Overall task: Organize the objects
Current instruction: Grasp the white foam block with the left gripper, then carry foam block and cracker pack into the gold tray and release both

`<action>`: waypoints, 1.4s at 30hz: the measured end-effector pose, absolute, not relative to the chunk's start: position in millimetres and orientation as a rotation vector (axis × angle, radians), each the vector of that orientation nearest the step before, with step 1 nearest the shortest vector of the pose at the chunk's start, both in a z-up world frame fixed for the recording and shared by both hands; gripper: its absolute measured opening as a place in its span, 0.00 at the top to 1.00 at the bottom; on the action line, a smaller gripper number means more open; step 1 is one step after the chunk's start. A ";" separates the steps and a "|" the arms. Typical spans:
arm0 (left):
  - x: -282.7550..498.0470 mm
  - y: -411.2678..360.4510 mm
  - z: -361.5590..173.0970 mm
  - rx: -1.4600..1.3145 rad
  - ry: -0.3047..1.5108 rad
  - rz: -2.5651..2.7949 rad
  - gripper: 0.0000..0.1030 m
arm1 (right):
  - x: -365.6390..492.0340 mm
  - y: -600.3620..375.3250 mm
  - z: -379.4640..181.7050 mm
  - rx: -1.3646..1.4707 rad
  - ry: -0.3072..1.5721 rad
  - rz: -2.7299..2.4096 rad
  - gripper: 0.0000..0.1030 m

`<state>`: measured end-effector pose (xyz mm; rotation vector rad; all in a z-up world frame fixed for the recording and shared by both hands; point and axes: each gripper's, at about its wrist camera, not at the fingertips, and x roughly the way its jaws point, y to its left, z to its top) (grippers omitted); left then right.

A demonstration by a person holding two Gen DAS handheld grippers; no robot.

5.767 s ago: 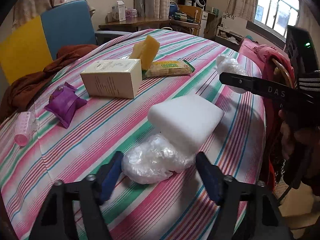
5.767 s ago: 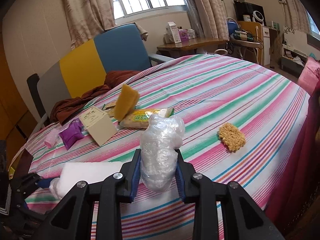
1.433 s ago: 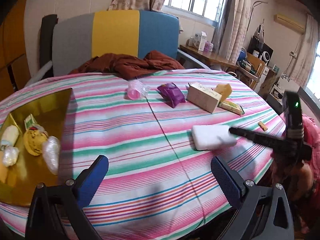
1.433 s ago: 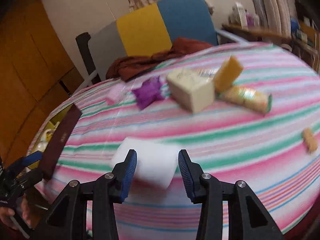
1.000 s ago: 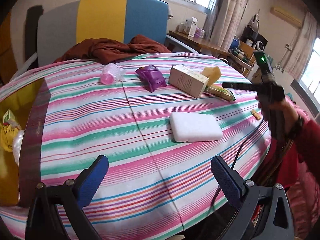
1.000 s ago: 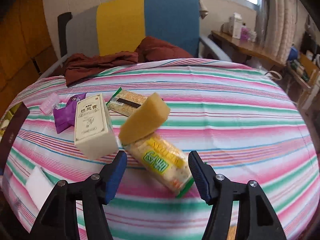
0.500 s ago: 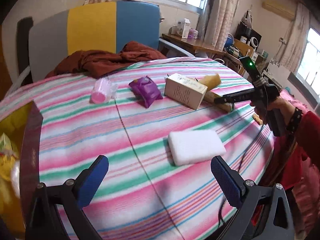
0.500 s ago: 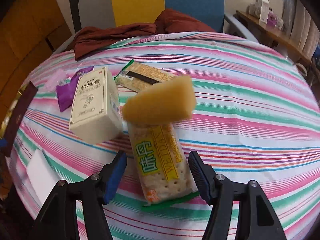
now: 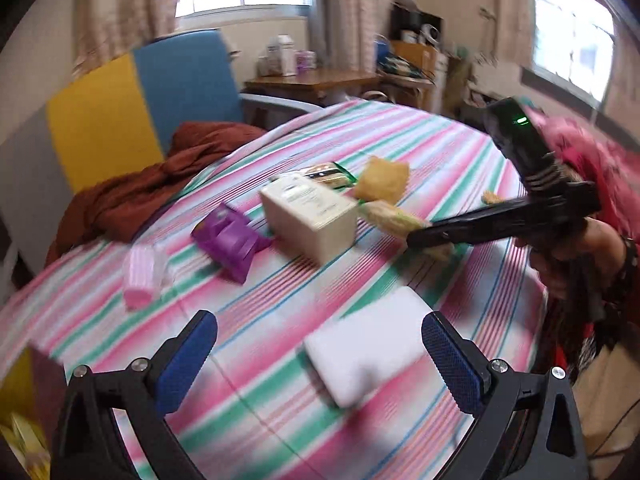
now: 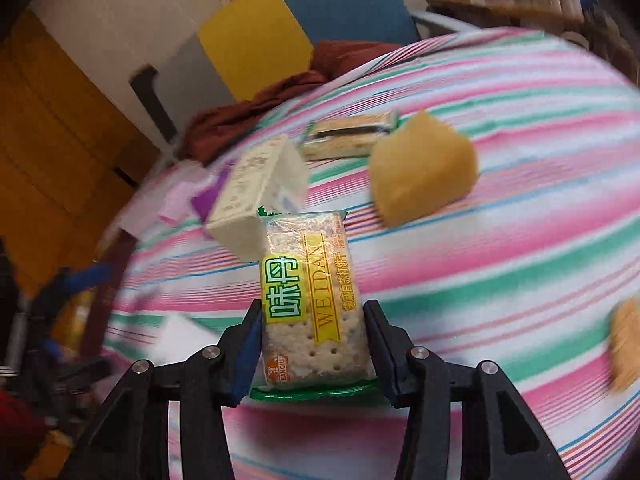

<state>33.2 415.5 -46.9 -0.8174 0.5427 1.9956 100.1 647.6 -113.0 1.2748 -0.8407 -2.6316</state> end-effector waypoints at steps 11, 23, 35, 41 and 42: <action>43.1 467.2 -80.1 -0.760 0.847 1.668 0.00 | 138.8 630.2 -105.9 1.378 -0.688 -2.841 0.52; 48.7 467.4 -102.2 -0.862 0.861 1.506 0.05 | 149.7 623.6 -109.4 1.322 -0.723 -2.889 0.52; 49.7 433.0 -95.5 -0.951 0.523 1.630 0.72 | 151.2 613.9 -109.1 1.343 -0.699 -2.914 0.52; 45.2 412.4 -96.4 -1.023 0.338 1.722 0.79 | 150.2 598.3 -104.8 1.369 -0.661 -2.905 0.53; 45.3 407.8 -96.4 -1.035 0.301 1.730 0.79 | 150.7 594.4 -103.4 1.362 -0.649 -2.905 0.53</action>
